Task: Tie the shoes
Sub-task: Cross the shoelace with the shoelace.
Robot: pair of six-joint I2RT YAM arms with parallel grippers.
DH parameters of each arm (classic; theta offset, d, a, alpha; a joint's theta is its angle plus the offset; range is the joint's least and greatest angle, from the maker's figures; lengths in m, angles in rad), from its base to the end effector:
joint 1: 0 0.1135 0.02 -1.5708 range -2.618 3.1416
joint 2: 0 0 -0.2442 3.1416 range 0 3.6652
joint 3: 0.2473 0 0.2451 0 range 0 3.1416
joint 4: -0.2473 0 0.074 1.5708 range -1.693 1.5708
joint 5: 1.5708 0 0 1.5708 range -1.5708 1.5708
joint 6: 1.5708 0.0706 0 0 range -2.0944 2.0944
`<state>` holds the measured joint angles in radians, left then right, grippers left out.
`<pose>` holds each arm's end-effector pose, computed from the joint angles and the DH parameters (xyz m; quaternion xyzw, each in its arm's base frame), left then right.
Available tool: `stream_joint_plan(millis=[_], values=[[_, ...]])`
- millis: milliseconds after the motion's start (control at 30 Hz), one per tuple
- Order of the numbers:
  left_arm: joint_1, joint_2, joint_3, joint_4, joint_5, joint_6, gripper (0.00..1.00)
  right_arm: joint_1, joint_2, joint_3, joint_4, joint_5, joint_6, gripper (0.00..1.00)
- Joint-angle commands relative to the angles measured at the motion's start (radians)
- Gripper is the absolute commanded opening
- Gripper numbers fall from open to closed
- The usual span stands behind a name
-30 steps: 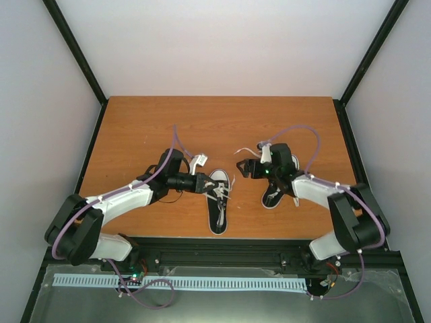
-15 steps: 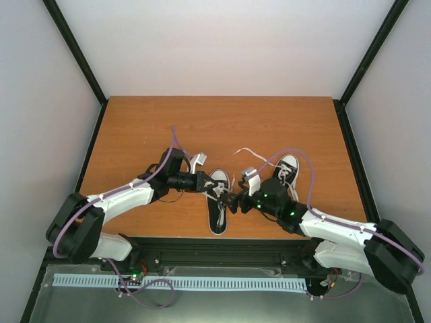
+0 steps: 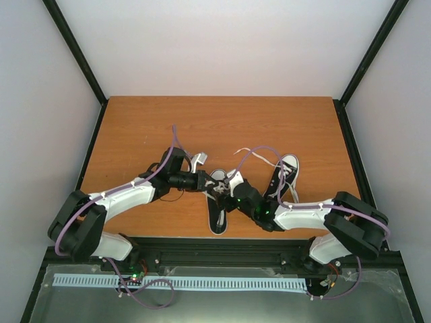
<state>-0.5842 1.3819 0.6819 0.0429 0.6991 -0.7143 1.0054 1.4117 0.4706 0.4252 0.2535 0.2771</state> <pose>0.2218 -0.2011 0.1679 0.0959 0.8512 -0.4954 0.1443 0.1722 0.2384 0.1277 -0.2458 0.8236 0.2111 0.4655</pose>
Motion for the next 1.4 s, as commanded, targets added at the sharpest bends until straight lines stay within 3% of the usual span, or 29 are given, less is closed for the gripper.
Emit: stream_joint_plan(millis=[0,167,367,567,667,833,933,1100,1267,1367], values=[[0.003,0.011,0.046,-0.012,0.005,-0.013,0.01,0.021,0.056,0.051,0.074,0.118,-0.028,0.87],[0.003,0.021,0.051,-0.011,0.012,-0.011,0.01,0.043,0.107,0.088,0.092,0.143,-0.030,0.69],[0.004,0.039,0.065,0.019,0.010,0.002,0.01,0.041,0.057,0.057,0.087,0.140,0.018,0.24],[0.003,0.105,0.103,0.059,0.003,0.022,0.02,-0.030,-0.030,-0.020,0.121,-0.034,0.072,0.04],[0.003,0.131,0.119,0.083,-0.011,0.036,0.11,-0.096,-0.049,-0.056,0.159,-0.186,0.108,0.03],[0.003,0.092,0.123,0.010,-0.145,0.128,0.57,-0.188,-0.025,-0.067,0.200,-0.423,0.166,0.03],[0.003,-0.003,0.071,-0.003,-0.260,0.199,0.73,-0.215,-0.007,-0.075,0.242,-0.494,0.233,0.03],[-0.008,-0.179,-0.057,0.049,-0.285,0.248,0.72,-0.221,0.014,-0.079,0.300,-0.534,0.344,0.03],[-0.057,-0.310,-0.190,0.174,-0.289,0.230,0.59,-0.233,0.043,-0.076,0.355,-0.568,0.396,0.03],[-0.085,-0.284,-0.196,0.181,-0.261,0.228,0.47,-0.246,0.054,-0.066,0.360,-0.588,0.435,0.03]])
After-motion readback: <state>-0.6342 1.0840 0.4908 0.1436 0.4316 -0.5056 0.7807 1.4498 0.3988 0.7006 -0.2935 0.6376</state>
